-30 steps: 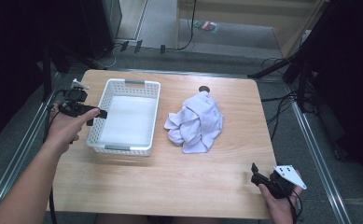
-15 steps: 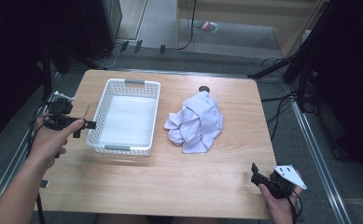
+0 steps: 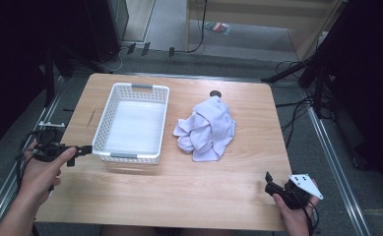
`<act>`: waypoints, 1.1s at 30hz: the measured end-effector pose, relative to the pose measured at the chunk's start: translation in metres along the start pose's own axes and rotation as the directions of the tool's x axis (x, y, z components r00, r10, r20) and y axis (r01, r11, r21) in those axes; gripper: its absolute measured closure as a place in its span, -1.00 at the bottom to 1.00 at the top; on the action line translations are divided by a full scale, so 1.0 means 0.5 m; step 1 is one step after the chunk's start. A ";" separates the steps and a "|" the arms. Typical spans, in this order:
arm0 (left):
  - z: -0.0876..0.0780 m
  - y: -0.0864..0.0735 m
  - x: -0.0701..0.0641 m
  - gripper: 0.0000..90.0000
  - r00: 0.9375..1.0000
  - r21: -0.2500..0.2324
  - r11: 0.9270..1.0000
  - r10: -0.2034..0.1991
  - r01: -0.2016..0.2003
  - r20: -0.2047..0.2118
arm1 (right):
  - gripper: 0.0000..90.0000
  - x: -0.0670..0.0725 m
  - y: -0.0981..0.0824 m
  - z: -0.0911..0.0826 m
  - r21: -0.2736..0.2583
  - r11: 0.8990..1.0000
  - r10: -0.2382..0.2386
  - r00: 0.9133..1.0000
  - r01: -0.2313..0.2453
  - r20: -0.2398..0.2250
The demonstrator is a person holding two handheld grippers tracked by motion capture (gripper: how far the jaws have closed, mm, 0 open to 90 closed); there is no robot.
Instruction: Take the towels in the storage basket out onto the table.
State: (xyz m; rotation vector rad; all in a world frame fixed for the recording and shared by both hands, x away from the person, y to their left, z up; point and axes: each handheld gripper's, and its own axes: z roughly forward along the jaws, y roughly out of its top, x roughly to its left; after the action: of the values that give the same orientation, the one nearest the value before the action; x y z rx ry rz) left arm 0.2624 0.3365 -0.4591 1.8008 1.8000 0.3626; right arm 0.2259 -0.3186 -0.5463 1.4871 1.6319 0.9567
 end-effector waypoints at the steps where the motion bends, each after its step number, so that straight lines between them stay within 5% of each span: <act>1: 0.000 -0.007 0.002 -0.96 1.000 -0.012 1.000 -0.010 0.010 0.006 | -0.80 0.000 0.000 0.000 -0.003 1.000 0.000 1.000 0.000 -0.001; 5: -0.001 -0.047 0.016 -0.96 0.999 -0.090 0.996 -0.016 0.019 0.036 | -0.80 -0.001 0.000 -0.001 -0.004 1.000 0.000 1.000 0.000 -0.002; 7: 0.001 -0.068 0.025 -0.97 0.996 -0.129 0.991 -0.026 0.038 0.089 | -0.80 0.000 0.000 -0.001 -0.005 1.000 -0.002 1.000 0.002 -0.001; 17: 0.034 -0.151 0.046 -0.99 0.993 -0.252 0.967 -0.002 0.030 0.114 | -0.80 0.002 -0.001 -0.001 -0.007 1.000 -0.010 1.000 0.010 0.005; 25: 0.061 -0.183 0.063 -0.99 0.994 -0.319 0.948 0.018 0.018 0.108 | -0.80 0.002 -0.001 -0.002 -0.008 1.000 -0.008 1.000 0.008 0.006; 30: 0.058 -0.199 0.063 -0.99 0.993 -0.389 0.921 0.068 -0.026 0.094 | -0.80 0.002 -0.001 -0.001 -0.004 1.000 -0.015 1.000 0.015 -0.003; 33: 0.059 -0.199 0.064 -0.99 0.994 -0.388 0.921 0.068 -0.031 0.083 | -0.80 0.001 -0.001 -0.001 -0.006 1.000 -0.019 1.000 0.019 -0.005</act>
State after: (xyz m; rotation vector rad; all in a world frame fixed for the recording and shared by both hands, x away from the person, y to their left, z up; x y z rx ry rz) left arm 0.1987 0.3562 -0.5445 1.5577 1.4950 0.5971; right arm 0.2254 -0.3180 -0.5464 1.4639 1.6428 0.9550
